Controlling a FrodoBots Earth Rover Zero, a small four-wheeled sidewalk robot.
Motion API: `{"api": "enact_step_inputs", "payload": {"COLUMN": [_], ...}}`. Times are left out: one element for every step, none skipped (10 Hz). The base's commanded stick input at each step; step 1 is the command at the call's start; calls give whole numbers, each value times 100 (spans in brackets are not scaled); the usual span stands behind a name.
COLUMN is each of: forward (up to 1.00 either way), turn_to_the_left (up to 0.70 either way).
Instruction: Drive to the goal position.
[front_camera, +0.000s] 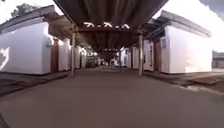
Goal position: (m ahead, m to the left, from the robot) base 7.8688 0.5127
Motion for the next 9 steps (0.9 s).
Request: {"api": "enact_step_inputs", "payload": {"forward": [85, 85, 85, 85, 85, 85, 85, 85, 85], "turn_to_the_left": [0, 0, 0, 0, 0, 0, 33, 27, 20]}}
